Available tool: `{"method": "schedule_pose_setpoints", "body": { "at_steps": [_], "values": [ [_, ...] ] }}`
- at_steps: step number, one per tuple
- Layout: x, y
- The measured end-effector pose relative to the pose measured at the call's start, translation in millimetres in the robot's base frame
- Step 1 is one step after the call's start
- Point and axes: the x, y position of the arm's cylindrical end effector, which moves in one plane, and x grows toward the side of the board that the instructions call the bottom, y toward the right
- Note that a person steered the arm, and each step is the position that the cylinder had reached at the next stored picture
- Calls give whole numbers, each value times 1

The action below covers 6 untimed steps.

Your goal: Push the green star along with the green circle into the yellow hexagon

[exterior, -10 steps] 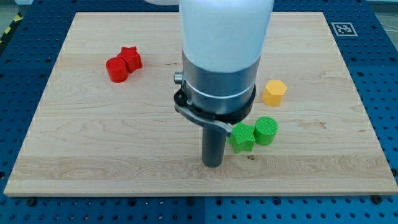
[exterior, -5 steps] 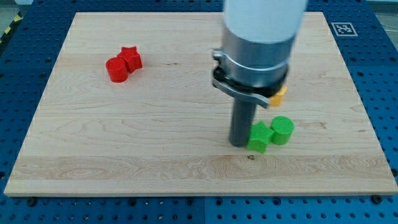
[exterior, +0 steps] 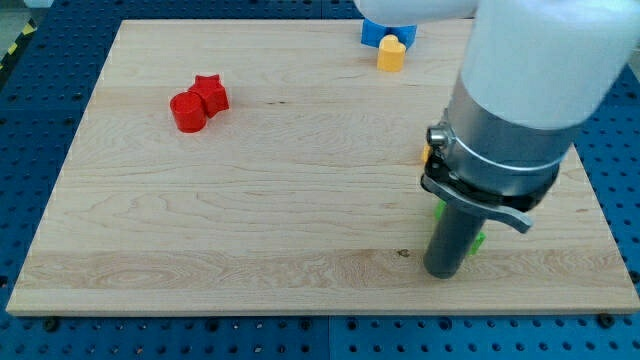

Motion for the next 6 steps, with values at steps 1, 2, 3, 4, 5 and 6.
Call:
{"method": "schedule_pose_setpoints", "body": {
  "at_steps": [1,2,3,4,5,6],
  "values": [
    [7,0],
    [8,0],
    [-8,-11],
    [-34,-24],
    [-49,-23],
    [-42,-7]
  ]
}}
